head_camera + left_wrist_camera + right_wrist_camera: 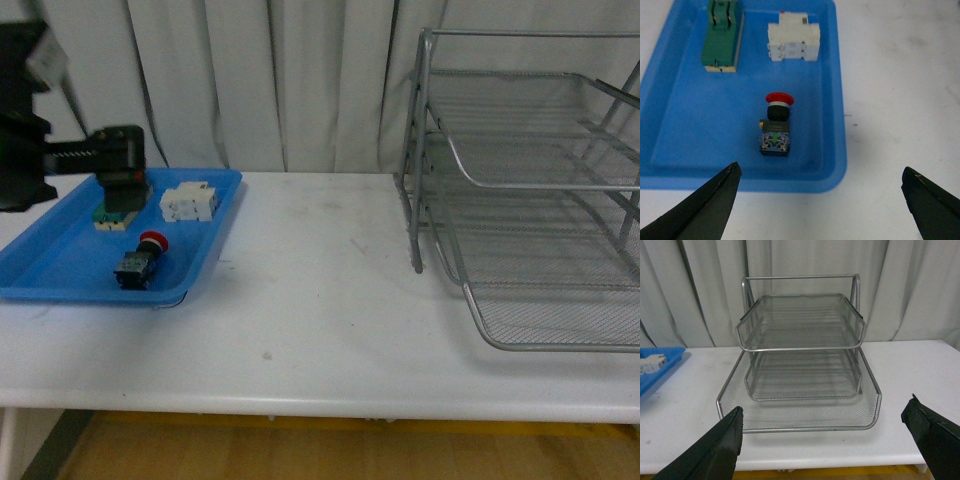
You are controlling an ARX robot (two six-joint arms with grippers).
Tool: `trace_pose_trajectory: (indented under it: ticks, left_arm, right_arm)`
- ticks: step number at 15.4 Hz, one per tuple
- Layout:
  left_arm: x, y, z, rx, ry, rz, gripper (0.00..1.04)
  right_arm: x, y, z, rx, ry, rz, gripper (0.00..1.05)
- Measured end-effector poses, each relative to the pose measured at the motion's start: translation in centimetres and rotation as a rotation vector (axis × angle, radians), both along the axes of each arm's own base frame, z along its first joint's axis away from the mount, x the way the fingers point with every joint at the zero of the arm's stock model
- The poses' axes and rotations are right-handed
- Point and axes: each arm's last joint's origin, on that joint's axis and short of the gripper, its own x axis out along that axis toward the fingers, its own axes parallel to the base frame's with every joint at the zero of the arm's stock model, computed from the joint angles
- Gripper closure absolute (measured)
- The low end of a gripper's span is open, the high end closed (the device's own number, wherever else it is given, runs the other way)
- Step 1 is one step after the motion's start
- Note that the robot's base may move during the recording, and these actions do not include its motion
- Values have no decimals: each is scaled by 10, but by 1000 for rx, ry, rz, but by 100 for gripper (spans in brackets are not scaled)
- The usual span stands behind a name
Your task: Place button on rack with both arms
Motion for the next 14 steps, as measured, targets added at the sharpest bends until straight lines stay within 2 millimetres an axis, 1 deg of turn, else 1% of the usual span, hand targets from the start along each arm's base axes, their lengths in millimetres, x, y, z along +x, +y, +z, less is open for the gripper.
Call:
trace_pose_trajectory:
  ticks: [1,3,5,7,9,10,13,14]
  left_arm:
    - [16,3,-13,11,45,0,7]
    - [34,10,-31,27,103,-4,7]
    - [50,21,-41,71,124,-23,7]
    - [58,24,-49,84,143,-51,7]
    - [69,27,-67,97,199,-60,7]
    - [72,28,-71,97,205,-59,7]
    - [87,29,-73,103,202,-48,7]
    - [92,30,-79,110,216,-38,7]
  right_arm:
    - [0,0,0,0,0,0,6]
    - [0,0,0,0,0,0,6]
    - [0,0,0,0,0,0,6]
    - [0,0,0,0,0,0,6]
    - [0,0,0,0,0,0,6]
    - [0,0,0,0,0,0,6]
    - [0,0,0,0,0,0,6]
    - [0,0,0,0,0,0,6]
